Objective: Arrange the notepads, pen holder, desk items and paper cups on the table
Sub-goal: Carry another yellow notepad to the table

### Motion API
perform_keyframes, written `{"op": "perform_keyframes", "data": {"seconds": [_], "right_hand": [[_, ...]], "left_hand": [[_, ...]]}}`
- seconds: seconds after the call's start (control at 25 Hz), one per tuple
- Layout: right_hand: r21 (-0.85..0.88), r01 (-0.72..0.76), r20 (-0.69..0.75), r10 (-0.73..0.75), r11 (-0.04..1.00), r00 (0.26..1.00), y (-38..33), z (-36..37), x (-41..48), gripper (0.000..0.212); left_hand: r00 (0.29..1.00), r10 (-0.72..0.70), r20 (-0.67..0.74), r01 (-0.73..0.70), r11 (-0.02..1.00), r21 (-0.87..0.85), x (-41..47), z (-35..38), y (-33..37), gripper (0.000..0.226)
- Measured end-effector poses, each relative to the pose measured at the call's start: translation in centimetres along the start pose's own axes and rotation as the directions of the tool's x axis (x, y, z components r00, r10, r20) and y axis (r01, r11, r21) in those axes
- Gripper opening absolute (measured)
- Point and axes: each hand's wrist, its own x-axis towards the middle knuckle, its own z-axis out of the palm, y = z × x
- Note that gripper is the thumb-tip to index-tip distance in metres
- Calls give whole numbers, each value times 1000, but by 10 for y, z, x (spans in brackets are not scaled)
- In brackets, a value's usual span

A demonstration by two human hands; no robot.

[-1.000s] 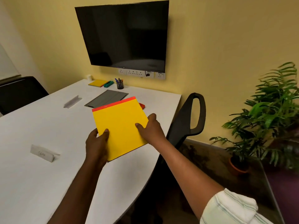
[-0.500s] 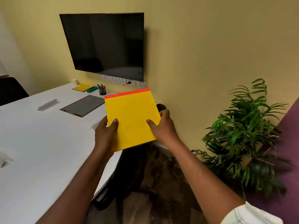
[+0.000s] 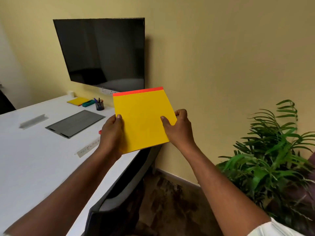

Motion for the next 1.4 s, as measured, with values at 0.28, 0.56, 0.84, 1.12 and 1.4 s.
{"op": "perform_keyframes", "data": {"seconds": [0.28,0.56,0.84,1.12,1.4], "right_hand": [[-17,-125,70,126,992,990,36,35,136,42],[-18,-49,215,51,999,975,77,75,232,47],[57,88,500,-105,994,860,117,111,332,54],[100,86,663,-131,991,737,169,180,382,59],[104,-8,759,-75,995,647,204,278,428,63]], "left_hand": [[1000,24,-13,-22,997,73,119,65,4,43],[984,7,-181,5,998,64,200,98,-16,41],[906,-9,-424,-3,1000,-26,263,133,-36,37],[767,-106,-633,11,988,-152,305,158,-74,38],[708,-102,-699,39,994,-106,390,136,-108,40]]}}
